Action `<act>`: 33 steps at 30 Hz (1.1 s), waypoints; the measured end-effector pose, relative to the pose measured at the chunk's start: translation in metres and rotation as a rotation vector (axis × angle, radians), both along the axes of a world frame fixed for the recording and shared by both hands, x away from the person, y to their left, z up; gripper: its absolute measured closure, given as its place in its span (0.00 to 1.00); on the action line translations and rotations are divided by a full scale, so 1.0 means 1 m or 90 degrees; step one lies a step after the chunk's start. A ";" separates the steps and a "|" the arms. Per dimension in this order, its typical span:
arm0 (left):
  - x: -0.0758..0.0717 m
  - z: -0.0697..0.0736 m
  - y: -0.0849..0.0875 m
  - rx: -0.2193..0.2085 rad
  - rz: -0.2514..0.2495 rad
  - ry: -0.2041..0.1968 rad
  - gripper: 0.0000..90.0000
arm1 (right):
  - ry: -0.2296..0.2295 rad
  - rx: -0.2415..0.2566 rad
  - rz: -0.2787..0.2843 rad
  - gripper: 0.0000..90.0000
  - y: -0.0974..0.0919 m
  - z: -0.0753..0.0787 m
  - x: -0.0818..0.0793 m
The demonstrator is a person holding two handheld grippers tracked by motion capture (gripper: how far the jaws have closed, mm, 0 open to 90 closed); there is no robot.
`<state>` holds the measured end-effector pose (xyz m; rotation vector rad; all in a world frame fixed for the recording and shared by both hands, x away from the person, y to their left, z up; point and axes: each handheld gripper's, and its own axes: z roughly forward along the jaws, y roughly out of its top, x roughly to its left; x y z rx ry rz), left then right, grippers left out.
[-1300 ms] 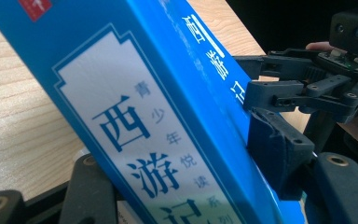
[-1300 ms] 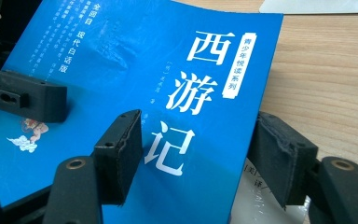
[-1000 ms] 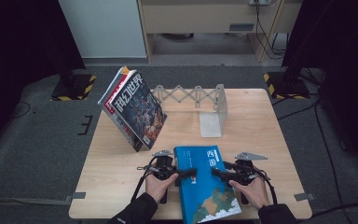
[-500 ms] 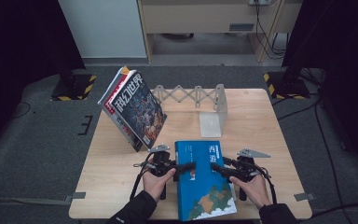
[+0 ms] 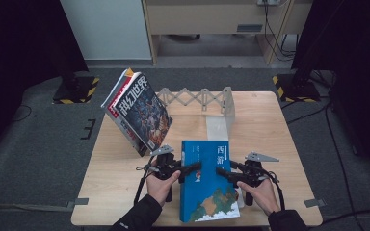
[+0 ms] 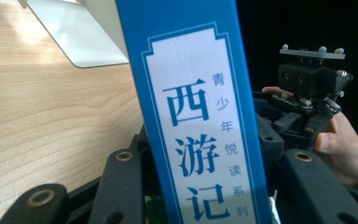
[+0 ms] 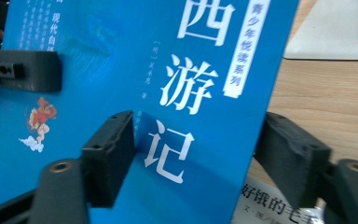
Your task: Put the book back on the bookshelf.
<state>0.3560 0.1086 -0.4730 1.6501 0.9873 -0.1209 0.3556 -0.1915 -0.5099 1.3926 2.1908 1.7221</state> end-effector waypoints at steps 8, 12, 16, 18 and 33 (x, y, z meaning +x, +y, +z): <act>-0.004 0.015 -0.005 0.006 0.010 -0.058 0.64 | -0.036 0.009 -0.014 0.44 -0.005 0.011 -0.001; -0.004 0.027 -0.012 0.020 0.005 -0.114 0.64 | -0.077 0.020 -0.028 0.47 -0.010 0.019 0.000; -0.003 0.022 -0.015 0.018 0.017 -0.122 0.64 | -0.090 0.021 -0.040 0.50 -0.012 0.020 -0.002; -0.002 0.020 -0.014 0.021 0.020 -0.117 0.64 | -0.092 0.017 -0.041 0.50 -0.011 0.019 -0.001; 0.007 0.013 -0.021 0.000 0.009 -0.093 0.58 | -0.103 0.003 -0.018 0.53 -0.008 0.020 -0.002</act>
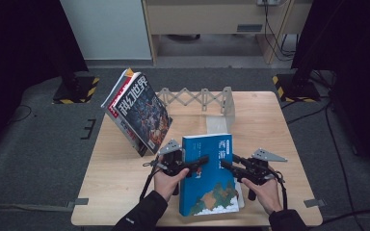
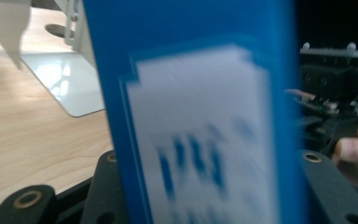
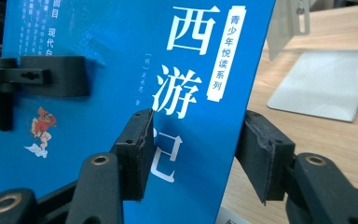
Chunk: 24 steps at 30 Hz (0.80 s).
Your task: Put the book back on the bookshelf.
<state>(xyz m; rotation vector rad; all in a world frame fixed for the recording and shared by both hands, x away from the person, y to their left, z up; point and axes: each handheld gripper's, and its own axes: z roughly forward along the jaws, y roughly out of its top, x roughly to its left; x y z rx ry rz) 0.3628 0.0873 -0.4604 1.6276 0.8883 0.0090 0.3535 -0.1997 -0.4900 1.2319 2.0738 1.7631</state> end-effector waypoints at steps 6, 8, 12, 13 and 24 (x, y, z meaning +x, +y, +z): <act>-0.001 0.000 0.001 -0.002 0.009 0.008 0.63 | -0.006 0.001 0.007 0.53 -0.001 0.001 -0.001; 0.000 0.001 0.002 -0.002 0.012 0.016 0.64 | -0.007 0.003 0.007 0.53 -0.001 0.000 -0.001; 0.000 0.005 0.003 0.004 0.009 0.029 0.65 | -0.017 -0.004 0.013 0.53 -0.001 -0.001 0.000; 0.000 0.006 0.004 0.005 0.009 0.032 0.65 | -0.017 -0.006 0.015 0.53 -0.001 -0.001 0.000; -0.002 0.032 0.021 -0.017 0.016 0.021 0.67 | -0.015 0.001 -0.051 0.45 -0.021 0.002 0.003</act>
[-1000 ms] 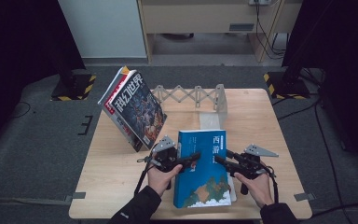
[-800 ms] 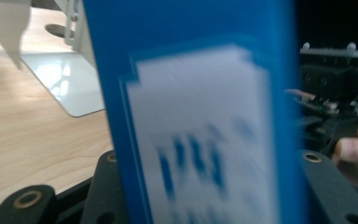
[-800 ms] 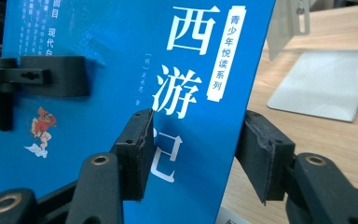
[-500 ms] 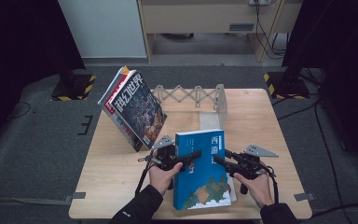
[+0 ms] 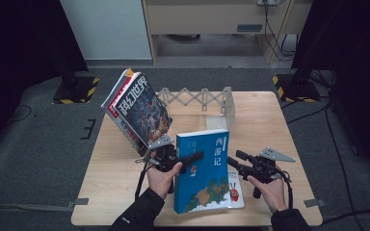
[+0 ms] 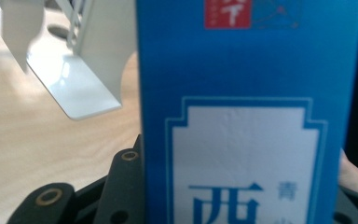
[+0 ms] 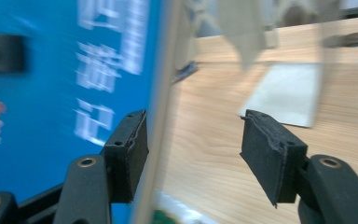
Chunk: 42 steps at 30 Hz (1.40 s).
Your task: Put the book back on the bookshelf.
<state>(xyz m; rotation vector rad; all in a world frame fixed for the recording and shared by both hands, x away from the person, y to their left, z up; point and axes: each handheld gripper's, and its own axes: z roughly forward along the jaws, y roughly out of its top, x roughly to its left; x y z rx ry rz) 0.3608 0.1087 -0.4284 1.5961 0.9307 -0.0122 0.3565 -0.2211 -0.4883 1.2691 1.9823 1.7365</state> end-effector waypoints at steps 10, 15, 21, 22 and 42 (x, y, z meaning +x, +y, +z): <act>-0.005 0.027 0.019 0.029 0.031 -0.065 0.67 | 0.047 -0.194 -0.099 0.34 -0.023 -0.017 0.008; -0.006 0.040 0.032 0.041 0.059 -0.086 0.67 | 0.070 -0.272 -0.121 0.25 -0.035 -0.024 0.011; -0.005 0.050 0.051 0.065 0.105 -0.109 0.66 | 0.133 -0.333 -0.140 0.21 -0.051 -0.037 0.015; -0.005 0.051 0.053 0.070 0.109 -0.113 0.66 | 0.142 -0.335 -0.143 0.21 -0.053 -0.038 0.016; 0.010 0.075 0.088 0.087 0.209 -0.148 0.67 | 0.135 -0.349 -0.157 0.07 -0.059 -0.051 0.018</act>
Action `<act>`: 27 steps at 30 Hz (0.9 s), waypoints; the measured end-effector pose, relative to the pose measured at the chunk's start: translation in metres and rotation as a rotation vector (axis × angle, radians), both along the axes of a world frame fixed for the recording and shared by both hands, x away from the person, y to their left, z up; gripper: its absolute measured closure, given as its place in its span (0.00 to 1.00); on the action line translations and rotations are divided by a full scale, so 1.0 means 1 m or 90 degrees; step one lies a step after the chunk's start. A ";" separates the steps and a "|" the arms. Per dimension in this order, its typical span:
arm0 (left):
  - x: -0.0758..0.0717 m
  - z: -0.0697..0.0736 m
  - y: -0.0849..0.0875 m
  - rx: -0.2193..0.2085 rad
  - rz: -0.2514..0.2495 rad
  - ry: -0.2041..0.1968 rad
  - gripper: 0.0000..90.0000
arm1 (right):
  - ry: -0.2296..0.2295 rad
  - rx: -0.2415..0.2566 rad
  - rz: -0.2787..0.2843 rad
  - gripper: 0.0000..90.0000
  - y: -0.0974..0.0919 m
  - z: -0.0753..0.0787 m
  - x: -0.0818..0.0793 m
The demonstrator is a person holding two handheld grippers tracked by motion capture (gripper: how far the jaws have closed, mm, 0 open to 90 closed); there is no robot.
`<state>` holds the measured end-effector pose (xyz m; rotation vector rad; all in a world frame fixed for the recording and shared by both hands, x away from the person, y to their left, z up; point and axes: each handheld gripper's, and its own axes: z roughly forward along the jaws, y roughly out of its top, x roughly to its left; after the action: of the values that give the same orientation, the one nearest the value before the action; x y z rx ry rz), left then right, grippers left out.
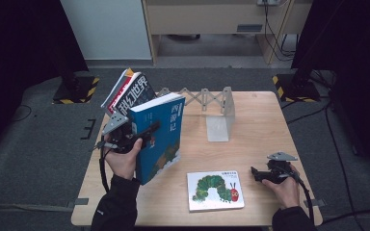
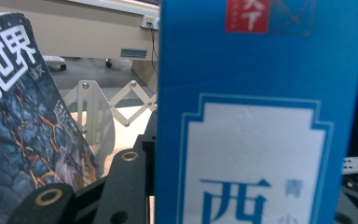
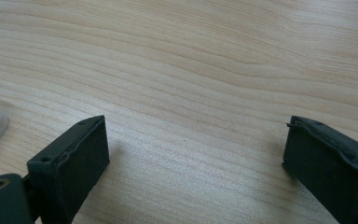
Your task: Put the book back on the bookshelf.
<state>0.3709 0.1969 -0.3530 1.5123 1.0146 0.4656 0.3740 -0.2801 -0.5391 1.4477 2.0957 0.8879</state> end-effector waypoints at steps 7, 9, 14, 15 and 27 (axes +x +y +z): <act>0.023 0.001 -0.011 -0.004 0.003 -0.004 0.66 | 0.004 0.002 -0.003 0.06 -0.001 0.000 0.001; 0.031 -0.001 -0.015 -0.010 0.007 0.001 0.67 | 0.004 0.001 -0.003 0.06 -0.001 0.000 0.001; 0.050 -0.005 -0.027 0.002 0.011 0.002 0.66 | 0.005 0.002 -0.005 0.06 0.000 0.000 0.001; 0.054 -0.006 -0.030 0.004 0.013 0.001 0.66 | 0.006 0.004 -0.006 0.06 0.000 0.000 0.001; 0.090 -0.022 -0.045 0.015 0.062 -0.008 0.66 | 0.003 0.001 -0.005 0.06 0.000 0.000 0.001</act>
<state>0.4613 0.1515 -0.3754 1.4845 1.0791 0.5566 0.3751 -0.2806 -0.5394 1.4595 2.0916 0.8850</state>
